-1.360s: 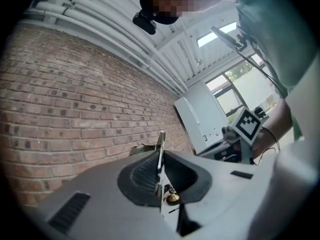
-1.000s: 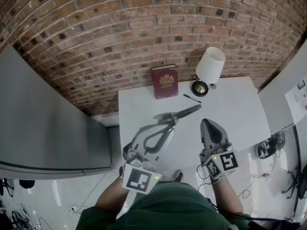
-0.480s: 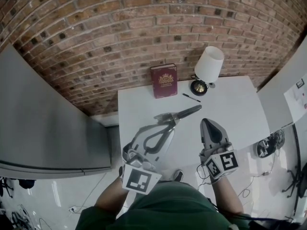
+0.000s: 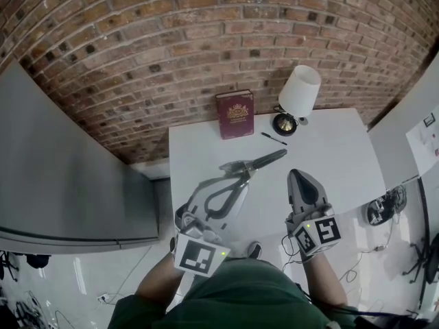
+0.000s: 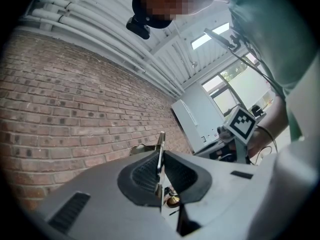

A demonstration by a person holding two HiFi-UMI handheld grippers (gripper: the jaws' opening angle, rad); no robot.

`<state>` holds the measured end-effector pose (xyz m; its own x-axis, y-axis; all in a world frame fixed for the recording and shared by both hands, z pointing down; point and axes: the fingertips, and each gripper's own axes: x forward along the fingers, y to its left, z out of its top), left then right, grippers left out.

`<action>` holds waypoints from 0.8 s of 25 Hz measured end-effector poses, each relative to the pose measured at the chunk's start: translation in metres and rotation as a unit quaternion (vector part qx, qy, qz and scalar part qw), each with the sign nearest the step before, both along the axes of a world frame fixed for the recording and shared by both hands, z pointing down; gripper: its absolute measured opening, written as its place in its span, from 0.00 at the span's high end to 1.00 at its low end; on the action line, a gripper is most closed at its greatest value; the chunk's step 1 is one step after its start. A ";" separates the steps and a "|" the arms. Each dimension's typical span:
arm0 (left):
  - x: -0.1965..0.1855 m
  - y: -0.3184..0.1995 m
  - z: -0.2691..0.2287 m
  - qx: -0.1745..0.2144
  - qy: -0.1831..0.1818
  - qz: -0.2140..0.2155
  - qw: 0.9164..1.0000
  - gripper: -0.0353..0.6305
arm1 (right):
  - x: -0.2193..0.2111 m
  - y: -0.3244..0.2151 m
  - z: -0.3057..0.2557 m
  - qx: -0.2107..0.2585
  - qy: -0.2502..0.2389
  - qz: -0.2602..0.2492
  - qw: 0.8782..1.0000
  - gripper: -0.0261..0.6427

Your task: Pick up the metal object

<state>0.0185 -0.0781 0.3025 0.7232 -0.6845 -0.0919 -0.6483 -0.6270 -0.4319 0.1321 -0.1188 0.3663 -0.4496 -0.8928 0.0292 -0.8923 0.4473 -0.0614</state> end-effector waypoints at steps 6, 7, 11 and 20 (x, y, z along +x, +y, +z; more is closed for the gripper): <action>0.000 0.001 0.001 -0.002 0.000 -0.001 1.000 0.91 | -0.002 0.002 -0.002 0.003 0.004 -0.005 1.000 0.96; 0.000 0.001 0.001 -0.002 -0.001 -0.001 1.000 0.91 | -0.002 0.003 -0.003 0.003 0.003 -0.006 1.000 0.96; 0.000 0.003 0.002 -0.002 -0.003 -0.001 1.000 0.91 | -0.004 0.006 -0.006 0.011 0.004 -0.010 1.000 0.96; 0.000 0.007 0.003 0.003 -0.004 -0.001 1.000 0.91 | -0.009 0.012 -0.007 0.022 0.014 -0.020 0.999 0.96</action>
